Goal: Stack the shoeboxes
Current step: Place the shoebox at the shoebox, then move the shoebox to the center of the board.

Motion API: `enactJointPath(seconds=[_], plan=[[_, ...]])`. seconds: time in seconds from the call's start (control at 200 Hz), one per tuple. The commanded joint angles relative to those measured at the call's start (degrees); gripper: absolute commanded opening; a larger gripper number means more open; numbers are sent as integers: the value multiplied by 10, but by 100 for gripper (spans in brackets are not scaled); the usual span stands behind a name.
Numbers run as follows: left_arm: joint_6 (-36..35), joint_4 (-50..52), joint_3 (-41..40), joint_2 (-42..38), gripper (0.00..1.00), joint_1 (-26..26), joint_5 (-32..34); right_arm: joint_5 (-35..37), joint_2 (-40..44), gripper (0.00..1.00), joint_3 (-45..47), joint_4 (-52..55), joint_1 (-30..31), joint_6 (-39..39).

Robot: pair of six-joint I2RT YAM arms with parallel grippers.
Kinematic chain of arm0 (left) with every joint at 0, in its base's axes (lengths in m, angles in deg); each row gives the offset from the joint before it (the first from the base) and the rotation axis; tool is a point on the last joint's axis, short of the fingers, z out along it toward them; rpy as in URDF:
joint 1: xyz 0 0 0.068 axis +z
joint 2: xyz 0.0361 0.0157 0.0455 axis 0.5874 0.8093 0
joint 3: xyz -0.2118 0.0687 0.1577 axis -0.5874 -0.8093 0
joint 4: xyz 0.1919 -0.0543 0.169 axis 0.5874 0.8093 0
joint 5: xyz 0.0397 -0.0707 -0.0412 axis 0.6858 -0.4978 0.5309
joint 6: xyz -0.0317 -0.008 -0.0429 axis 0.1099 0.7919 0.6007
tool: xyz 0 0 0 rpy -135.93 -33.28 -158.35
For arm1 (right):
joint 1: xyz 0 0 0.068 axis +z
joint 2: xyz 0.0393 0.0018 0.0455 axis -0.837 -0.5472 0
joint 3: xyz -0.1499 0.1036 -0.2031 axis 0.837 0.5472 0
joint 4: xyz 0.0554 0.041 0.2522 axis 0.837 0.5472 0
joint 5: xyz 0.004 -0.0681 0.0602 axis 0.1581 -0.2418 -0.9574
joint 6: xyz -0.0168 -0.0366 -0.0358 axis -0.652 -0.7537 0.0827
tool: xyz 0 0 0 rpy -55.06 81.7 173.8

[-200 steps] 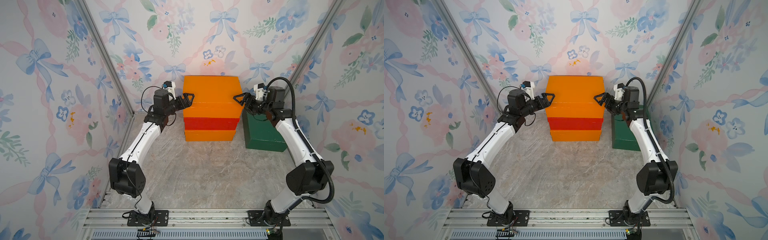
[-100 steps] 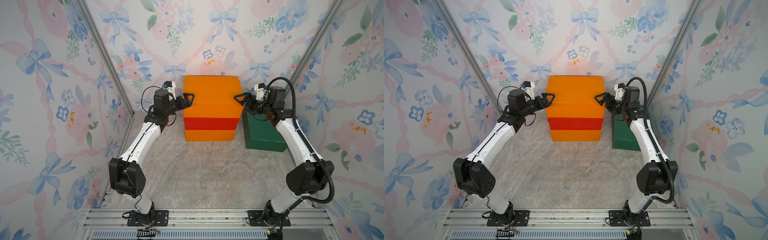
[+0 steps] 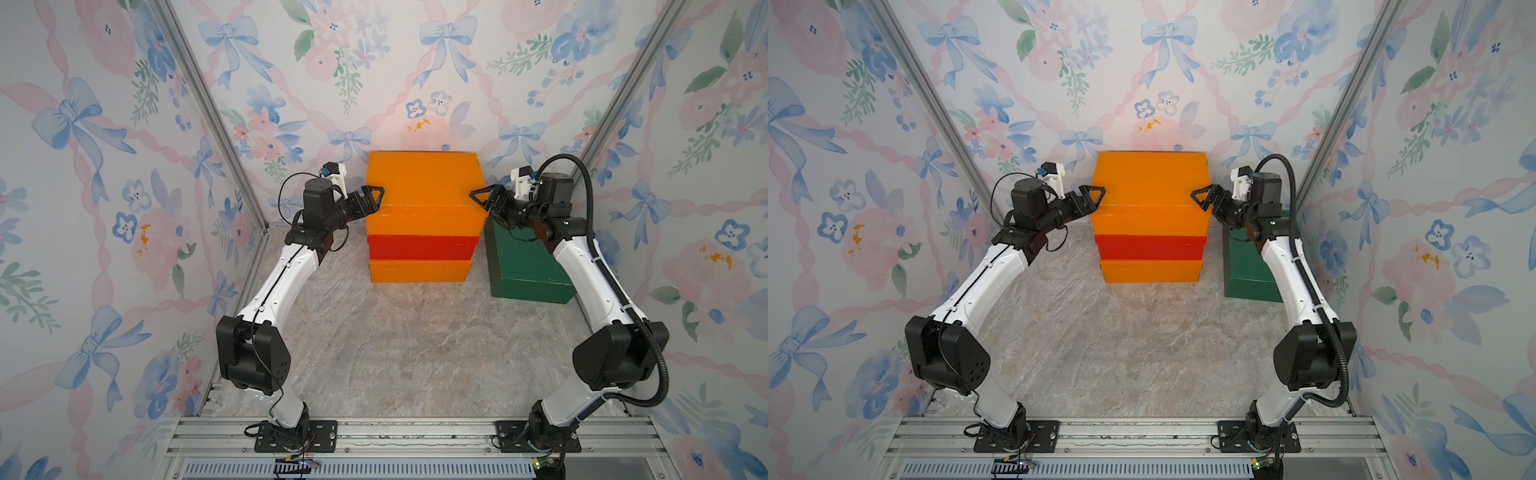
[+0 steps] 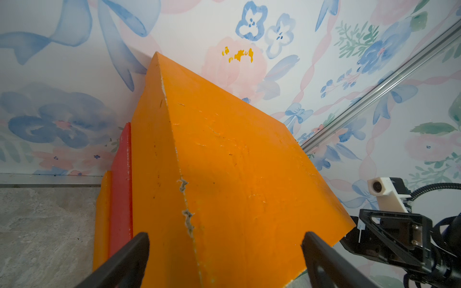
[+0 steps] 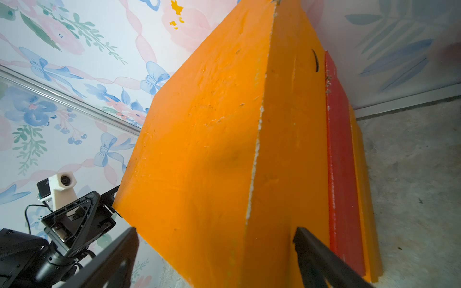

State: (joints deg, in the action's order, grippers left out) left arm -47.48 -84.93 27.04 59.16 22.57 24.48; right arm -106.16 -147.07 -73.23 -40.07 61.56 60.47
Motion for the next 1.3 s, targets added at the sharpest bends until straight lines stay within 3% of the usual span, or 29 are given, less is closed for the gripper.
enactJointPath(seconds=[0.0, 0.32, 0.57, 0.715, 0.935, 1.12, 1.295], plan=[[-14, -12, -12, -15, 98, 7, 5, 3, -2, 97, 7, -7, -13, 5], [-20, -12, -38, -54, 98, 37, 20, 18, 52, 97, 54, -2, -58, 8], [-37, -12, -121, -130, 98, 43, 51, 89, 130, 97, 168, 24, -106, -12], [-39, -17, -187, -184, 98, 39, 69, 144, 146, 97, 198, 84, -130, -73], [-54, -35, -285, -242, 98, -30, 126, 199, 160, 97, 260, 106, -164, -96], [-63, -41, -342, -271, 98, -96, 168, 181, 133, 97, 283, 104, -179, -116], [-56, -55, -392, -312, 98, -127, 179, 203, 113, 97, 282, 99, -180, -126]])
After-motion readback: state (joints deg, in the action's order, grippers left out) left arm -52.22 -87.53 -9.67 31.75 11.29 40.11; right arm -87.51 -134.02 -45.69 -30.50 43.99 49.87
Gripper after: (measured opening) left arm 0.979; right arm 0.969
